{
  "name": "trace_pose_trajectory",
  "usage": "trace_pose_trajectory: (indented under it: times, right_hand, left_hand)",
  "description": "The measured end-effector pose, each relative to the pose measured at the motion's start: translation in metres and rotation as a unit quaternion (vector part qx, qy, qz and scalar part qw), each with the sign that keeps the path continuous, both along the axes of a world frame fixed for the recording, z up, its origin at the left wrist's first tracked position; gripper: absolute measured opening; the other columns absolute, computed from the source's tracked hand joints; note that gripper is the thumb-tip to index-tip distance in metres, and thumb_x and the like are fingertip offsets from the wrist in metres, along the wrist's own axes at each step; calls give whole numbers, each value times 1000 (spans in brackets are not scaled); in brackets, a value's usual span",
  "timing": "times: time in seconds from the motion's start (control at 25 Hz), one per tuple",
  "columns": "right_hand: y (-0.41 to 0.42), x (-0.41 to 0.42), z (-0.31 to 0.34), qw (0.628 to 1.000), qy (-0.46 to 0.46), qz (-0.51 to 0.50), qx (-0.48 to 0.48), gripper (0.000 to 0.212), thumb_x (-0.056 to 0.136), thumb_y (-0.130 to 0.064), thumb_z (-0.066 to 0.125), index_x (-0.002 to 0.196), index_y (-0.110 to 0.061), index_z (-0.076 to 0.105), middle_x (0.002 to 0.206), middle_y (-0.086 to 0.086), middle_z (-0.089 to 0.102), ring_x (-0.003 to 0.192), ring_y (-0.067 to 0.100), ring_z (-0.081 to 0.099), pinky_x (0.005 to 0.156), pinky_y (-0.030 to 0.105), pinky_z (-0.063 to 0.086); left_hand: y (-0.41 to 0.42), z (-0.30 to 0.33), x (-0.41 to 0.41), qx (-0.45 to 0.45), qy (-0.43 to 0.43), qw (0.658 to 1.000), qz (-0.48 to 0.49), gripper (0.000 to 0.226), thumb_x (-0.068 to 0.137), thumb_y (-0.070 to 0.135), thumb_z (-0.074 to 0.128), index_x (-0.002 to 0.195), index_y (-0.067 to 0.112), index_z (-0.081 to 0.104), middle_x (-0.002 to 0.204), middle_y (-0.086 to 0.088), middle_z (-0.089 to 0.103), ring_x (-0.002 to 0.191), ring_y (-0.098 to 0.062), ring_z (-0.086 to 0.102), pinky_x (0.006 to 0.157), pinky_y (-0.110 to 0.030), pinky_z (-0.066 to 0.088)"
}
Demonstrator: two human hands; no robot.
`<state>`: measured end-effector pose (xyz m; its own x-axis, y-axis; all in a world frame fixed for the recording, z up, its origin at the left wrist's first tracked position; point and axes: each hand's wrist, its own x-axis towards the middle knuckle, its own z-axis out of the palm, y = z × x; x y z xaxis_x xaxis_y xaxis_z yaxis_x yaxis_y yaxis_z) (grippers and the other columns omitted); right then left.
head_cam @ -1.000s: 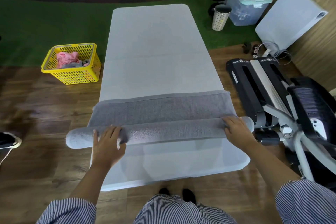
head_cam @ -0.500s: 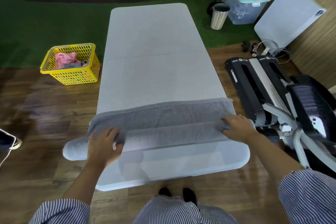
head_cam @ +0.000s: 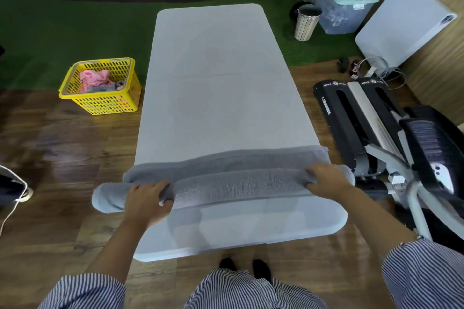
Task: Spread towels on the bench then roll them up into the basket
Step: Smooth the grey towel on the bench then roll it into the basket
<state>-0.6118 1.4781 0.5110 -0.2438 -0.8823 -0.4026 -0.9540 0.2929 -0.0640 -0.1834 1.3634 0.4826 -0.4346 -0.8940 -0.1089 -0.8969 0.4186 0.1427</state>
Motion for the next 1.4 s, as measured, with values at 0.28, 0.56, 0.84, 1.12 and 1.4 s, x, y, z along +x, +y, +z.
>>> trace_pose_trajectory:
  times: [0.28, 0.56, 0.84, 1.12, 1.4]
  right_hand:
    - [-10, -1, -8, 994, 0, 6, -113, 29, 83, -7, 48, 109, -12, 59, 120, 4, 58, 107, 27, 51, 89, 33, 37]
    - [-11, 6, -16, 999, 15, 37, -33, 62, 82, -27, 60, 139, -17, 36, 144, -2, 39, 132, 19, 35, 112, 32, 20]
    - [-27, 16, -16, 989, 78, -16, -123, 43, 85, -6, 48, 127, -14, 47, 126, 0, 51, 103, 24, 55, 69, 27, 39]
    - [-47, 27, -27, 994, -75, -61, -58, 65, 79, 6, 51, 139, -13, 34, 138, 8, 37, 117, 28, 46, 89, 32, 46]
    - [-115, 5, -28, 983, -155, 48, -87, 58, 72, 20, 44, 123, -6, 53, 131, 9, 43, 111, 31, 51, 89, 30, 46]
  left_hand:
    - [-4, 0, 1, -101, 38, 994, 8, 43, 78, 33, 39, 105, 12, 65, 106, -4, 67, 96, -28, 64, 81, -46, 48]
    - [-3, -15, 7, -66, 10, 998, -11, 56, 73, 40, 44, 118, 11, 60, 120, -4, 60, 110, -27, 58, 100, -55, 39]
    - [-18, -11, 17, -92, 13, 995, 34, 42, 87, 40, 44, 113, 14, 63, 111, -8, 62, 91, -32, 63, 76, -51, 51]
    - [-52, -17, 37, -70, -15, 996, -57, 76, 52, 6, 83, 124, 15, 60, 115, -4, 64, 97, -29, 65, 81, -52, 53]
    - [-110, -11, -12, -123, 45, 982, -133, 54, 58, -8, 66, 107, 15, 68, 98, -2, 71, 88, -24, 66, 86, -39, 49]
